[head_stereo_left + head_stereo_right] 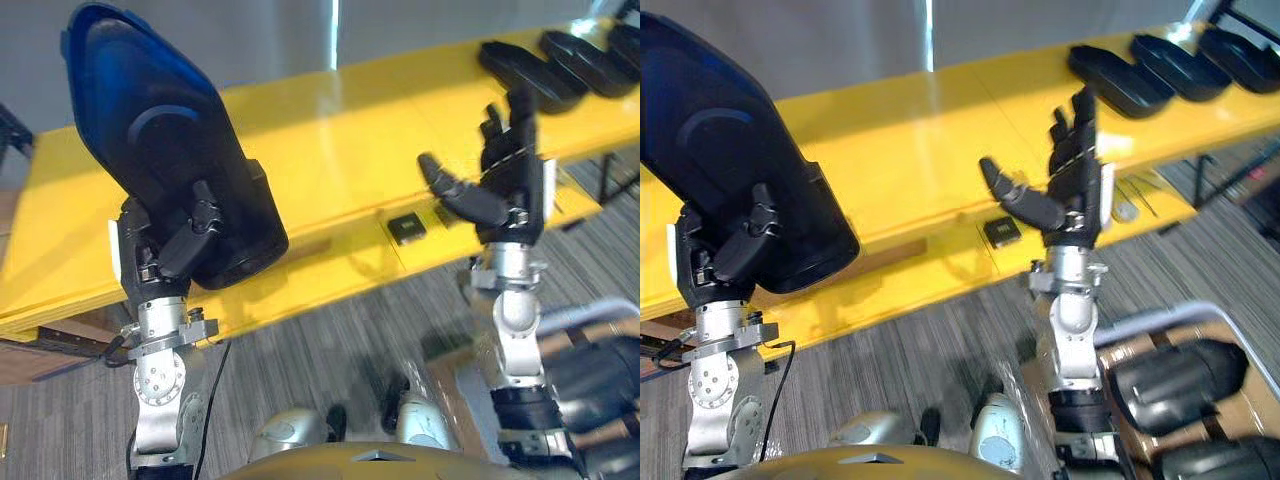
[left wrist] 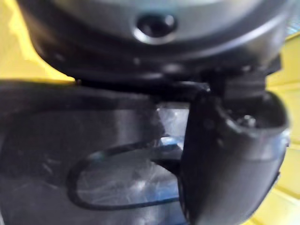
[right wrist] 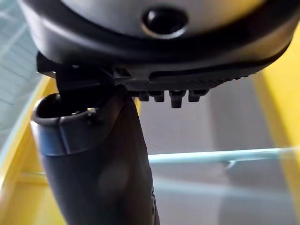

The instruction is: Walk over and take three plastic housings, then place them on the shelf

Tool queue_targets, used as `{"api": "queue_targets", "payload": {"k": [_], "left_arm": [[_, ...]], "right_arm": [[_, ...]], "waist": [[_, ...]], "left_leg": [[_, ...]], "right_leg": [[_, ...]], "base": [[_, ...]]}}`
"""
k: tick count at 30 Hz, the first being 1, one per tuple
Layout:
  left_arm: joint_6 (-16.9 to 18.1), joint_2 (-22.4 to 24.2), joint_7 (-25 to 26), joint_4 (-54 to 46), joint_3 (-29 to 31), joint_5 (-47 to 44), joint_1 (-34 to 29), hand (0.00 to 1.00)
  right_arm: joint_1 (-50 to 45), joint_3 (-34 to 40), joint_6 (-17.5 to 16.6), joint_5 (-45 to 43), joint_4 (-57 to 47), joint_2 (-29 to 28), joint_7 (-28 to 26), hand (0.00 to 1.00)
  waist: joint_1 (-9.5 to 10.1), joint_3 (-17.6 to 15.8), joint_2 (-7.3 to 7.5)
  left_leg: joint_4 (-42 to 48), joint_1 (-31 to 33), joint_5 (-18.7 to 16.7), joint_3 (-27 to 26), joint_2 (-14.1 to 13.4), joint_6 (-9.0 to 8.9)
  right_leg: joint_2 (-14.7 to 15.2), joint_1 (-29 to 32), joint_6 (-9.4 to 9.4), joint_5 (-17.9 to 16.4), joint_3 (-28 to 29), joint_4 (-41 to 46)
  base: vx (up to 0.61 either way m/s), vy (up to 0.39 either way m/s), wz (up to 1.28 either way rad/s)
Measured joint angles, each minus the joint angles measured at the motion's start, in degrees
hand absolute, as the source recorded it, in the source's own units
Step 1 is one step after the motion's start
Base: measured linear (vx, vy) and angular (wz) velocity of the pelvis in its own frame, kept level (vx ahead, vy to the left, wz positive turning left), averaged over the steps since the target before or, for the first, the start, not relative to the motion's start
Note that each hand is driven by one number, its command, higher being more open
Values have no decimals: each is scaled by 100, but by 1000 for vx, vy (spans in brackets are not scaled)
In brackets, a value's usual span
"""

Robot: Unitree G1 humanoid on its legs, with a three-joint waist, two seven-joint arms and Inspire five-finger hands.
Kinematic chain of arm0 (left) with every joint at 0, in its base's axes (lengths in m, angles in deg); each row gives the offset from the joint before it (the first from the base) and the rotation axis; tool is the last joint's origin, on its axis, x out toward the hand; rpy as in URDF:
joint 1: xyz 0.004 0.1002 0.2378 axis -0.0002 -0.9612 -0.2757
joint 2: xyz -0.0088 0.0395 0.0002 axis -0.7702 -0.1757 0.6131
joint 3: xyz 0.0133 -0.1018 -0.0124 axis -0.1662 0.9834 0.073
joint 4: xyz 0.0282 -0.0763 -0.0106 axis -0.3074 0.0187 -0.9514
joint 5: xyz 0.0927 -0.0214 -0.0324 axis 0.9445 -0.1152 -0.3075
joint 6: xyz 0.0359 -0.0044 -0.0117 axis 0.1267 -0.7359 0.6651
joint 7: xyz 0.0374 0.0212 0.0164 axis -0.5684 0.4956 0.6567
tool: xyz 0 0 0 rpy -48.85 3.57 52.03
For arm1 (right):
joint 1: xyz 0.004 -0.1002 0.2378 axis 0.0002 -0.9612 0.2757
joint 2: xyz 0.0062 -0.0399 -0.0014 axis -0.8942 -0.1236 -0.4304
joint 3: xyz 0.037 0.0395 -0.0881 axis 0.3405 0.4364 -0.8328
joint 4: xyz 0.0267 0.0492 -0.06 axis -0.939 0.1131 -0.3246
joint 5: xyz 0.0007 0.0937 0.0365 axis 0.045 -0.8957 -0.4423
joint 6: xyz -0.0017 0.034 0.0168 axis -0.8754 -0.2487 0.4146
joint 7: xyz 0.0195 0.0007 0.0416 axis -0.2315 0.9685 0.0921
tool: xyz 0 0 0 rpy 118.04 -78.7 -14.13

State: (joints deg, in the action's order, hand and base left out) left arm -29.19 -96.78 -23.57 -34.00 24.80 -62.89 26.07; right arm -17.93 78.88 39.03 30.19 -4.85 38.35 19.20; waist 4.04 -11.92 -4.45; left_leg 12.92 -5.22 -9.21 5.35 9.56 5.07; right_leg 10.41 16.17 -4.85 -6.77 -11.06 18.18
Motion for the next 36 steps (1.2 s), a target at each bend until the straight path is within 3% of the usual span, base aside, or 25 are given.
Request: {"api": "queue_targets", "payload": {"k": [1,2,3,4,5,6,7,8,9,10,12,13,14,15,16,17,20,22,26,30,36], "left_arm": [[3,-1,-30,15,12,-2,-1,0],[3,-9,-111,51,50,-2,-5,0],[3,-24,-160,63,71,-9,-4,0],[14,87,-287,113,83,-35,-12,0],[14,87,-362,113,58,-97,-14,0],[22,-48,-543,107,55,-168,87,0],[25,-64,-626,99,101,-171,90,0],[26,-45,-624,124,142,-175,64,0],[-1,4,-561,159,183,-184,-43,0],[-4,11,-549,234,240,-212,-36,0],[-29,12,-498,278,303,-241,-22,0],[-39,10,-478,269,367,-180,48,0],[-41,-33,-478,263,344,-137,155,0],[-47,-47,-480,283,283,-119,256,0],[-103,-49,-484,282,142,-113,412,0],[-115,-54,-514,299,74,-118,486,0],[-146,-190,-621,251,46,-144,488,0],[-263,-196,-751,68,128,-163,465,0],[-397,-199,-1045,-207,95,-147,466,0],[-732,-250,-1235,-392,-82,-149,555,0],[-1503,-574,-970,-126,-891,-172,1461,0]], "right_arm": [[-1,26,-3,9,-85,2,54,100],[-2,5,-11,18,-115,1,92,100],[-13,-8,-10,18,-121,0,94,100],[30,3,-7,17,-150,123,93,100],[71,58,-9,14,-167,149,91,100],[200,243,-7,-3,-174,122,82,100],[361,327,44,-13,-170,173,48,100],[395,341,76,-44,-172,155,-30,100],[351,345,151,-105,-201,166,-230,100],[268,377,162,-119,-239,185,-354,100],[167,397,237,-270,-306,258,-482,100],[65,480,237,-331,-379,318,-553,100],[23,624,228,-466,-394,310,-573,100],[-12,733,215,-491,-402,307,-556,100],[-132,947,215,-489,-406,293,-494,100],[-262,1017,218,-477,-413,254,-415,100],[-754,1001,259,-442,-685,61,-236,100],[-926,1019,259,-441,-843,6,-235,100],[-1272,1047,338,-432,-1120,-188,-227,100],[-1550,1094,521,-432,-1207,-190,-238,100],[-1684,1111,723,-433,-1206,-189,-233,100]], "waist": [[-17,16,14],[-22,102,146],[-42,154,249],[31,174,342],[55,223,258],[59,233,241],[87,233,203],[158,214,250],[173,221,280],[114,191,304],[-5,148,196],[-34,108,218],[-73,71,284],[-103,54,272],[-133,68,156],[-145,53,98],[-314,84,197],[-420,97,241],[-480,156,325],[-626,207,320],[-862,219,322]], "left_leg": [[66,-97,-101,8,-8,-159],[391,-146,-347,-15,8,-529],[651,-112,-473,-57,51,-727],[1452,162,-777,-280,-39,-773],[1795,359,-939,-415,-278,-600],[1858,617,-1203,-500,-805,-539],[1080,542,-1101,-481,-1426,-731],[884,376,-1069,-573,-1419,-711],[948,267,-1021,-664,-1476,-762],[1397,323,-1054,-695,-1473,-817],[2215,526,-1063,-927,-1613,-937],[2868,893,-836,-1112,-1672,-1010],[2719,1100,-1085,-1329,-1699,-746],[2348,1135,-1158,-1411,-1748,-766],[1326,1052,-919,-1586,-1922,-896],[1039,919,-396,-1807,-1950,-960],[420,518,-232,-2016,-1448,-779],[255,440,-205,-2112,-1310,-734],[161,372,-213,-2197,-1315,-746],[80,358,-224,-2256,-1374,-774],[92,480,-240,-2509,-1431,-798]], "right_leg": [[-66,4,97,297,72,-174],[-234,-88,447,1203,142,-441],[-274,-188,669,1819,165,-521],[-201,-521,728,1695,54,-772],[-307,-645,710,1697,46,-988],[-425,-809,659,1704,48,-1271],[-594,-807,591,1678,-28,-1279],[-642,-835,467,1588,0,-1247],[-637,-999,461,1474,-43,-1299],[-632,-1258,281,1245,-135,-1388],[-690,-1617,271,1219,-215,-1546],[-542,-1737,314,1171,-216,-1656],[-342,-1741,271,1200,-218,-1743],[-274,-1736,231,1227,-228,-1757],[-199,-1730,118,1275,-305,-1756],[-130,-1781,-28,1276,-287,-1757],[254,-1897,-178,1381,-259,-1939],[369,-1904,-254,1431,-256,-2027],[339,-1912,-296,1462,-275,-2137],[259,-1855,-295,1462,-262,-2150],[196,-1547,-261,1508,4,-2150]], "base": [[483,-104,93],[405,-91,88],[569,-146,88],[306,-66,60],[410,-83,73],[226,-63,53],[189,-69,32],[145,-82,-15],[156,-28,-8],[161,-41,7],[154,22,28],[144,117,28],[105,149,24],[51,95,19],[40,125,9],[50,135,-6],[78,170,-13],[59,139,-13],[59,9,-9],[16,-40,-7],[-51,-32,-23]]}}
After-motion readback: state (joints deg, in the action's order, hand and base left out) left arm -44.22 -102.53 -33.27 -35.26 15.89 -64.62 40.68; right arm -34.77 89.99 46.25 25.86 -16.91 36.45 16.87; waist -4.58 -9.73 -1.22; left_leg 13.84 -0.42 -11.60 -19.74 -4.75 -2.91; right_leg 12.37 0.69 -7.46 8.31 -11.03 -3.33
